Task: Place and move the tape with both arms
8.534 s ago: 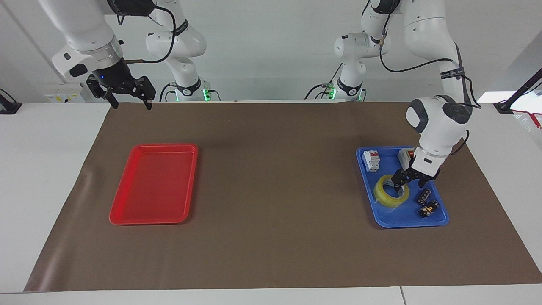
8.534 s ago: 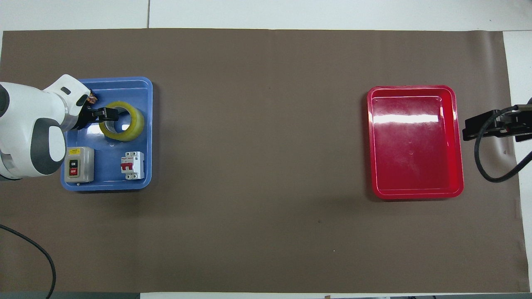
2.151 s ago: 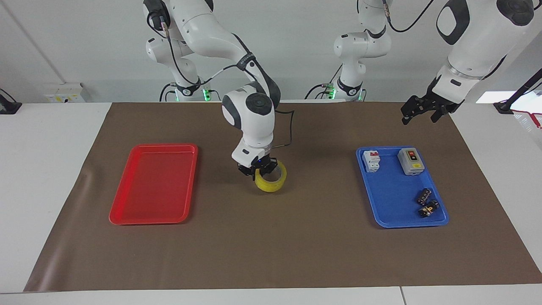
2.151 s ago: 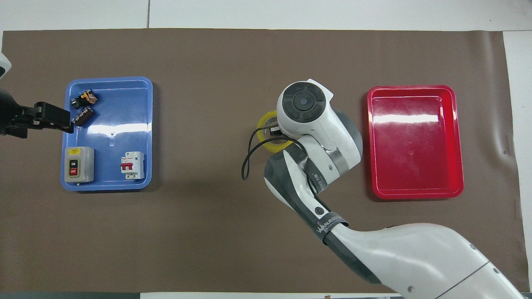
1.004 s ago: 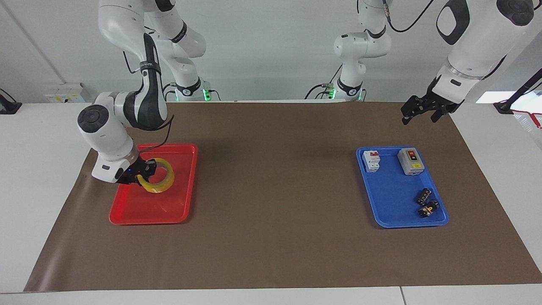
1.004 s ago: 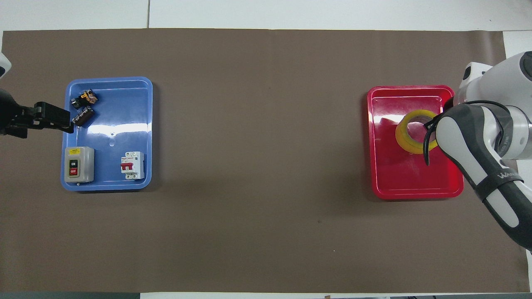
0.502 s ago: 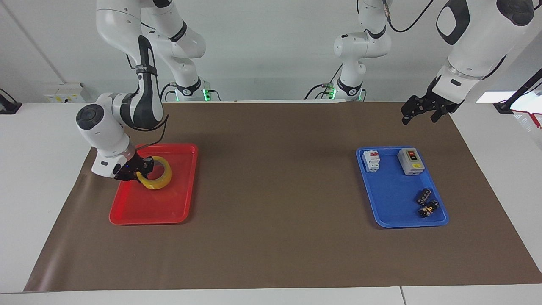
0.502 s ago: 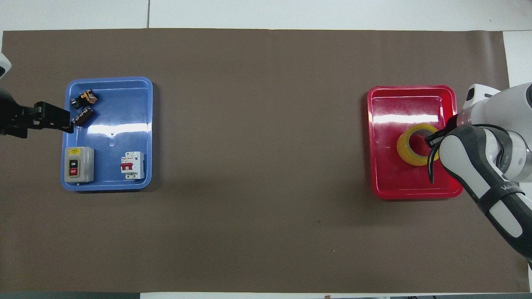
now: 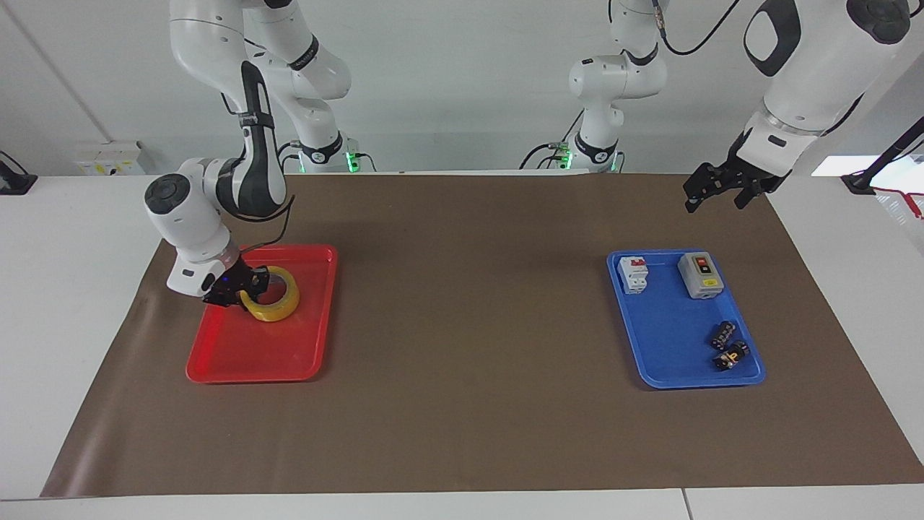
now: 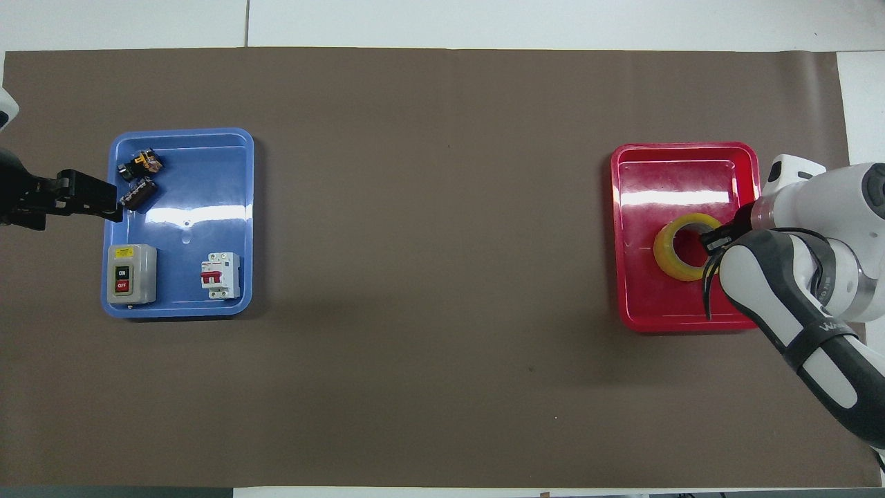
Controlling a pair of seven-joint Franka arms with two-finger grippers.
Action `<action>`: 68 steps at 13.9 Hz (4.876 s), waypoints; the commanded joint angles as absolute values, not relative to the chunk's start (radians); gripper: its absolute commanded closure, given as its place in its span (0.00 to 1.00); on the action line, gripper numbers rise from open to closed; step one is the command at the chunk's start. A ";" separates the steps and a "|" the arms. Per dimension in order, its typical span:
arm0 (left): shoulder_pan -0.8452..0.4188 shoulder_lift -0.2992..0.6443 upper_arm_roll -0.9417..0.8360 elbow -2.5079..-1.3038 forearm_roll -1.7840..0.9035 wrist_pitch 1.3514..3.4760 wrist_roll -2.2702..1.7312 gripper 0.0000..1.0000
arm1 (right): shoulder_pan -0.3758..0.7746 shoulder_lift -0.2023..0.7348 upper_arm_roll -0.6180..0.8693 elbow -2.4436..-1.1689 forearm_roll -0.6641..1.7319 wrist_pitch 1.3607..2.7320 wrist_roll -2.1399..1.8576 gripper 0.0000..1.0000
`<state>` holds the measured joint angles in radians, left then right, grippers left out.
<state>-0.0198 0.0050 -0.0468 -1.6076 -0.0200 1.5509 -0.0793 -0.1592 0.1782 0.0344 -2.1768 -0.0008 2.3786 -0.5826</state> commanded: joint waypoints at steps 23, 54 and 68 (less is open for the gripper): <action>-0.015 -0.014 -0.043 -1.626 -0.044 1.543 -0.072 0.00 | -0.032 -0.077 0.035 -1.643 0.031 1.596 0.227 0.00; -0.015 -0.014 -0.043 -1.626 -0.044 1.543 -0.072 0.00 | -0.026 -0.133 0.041 -1.631 -0.021 1.468 0.121 0.00; -0.015 -0.014 -0.043 -1.626 -0.044 1.542 -0.072 0.00 | 0.046 0.006 -0.057 -1.465 -0.025 1.390 0.114 0.00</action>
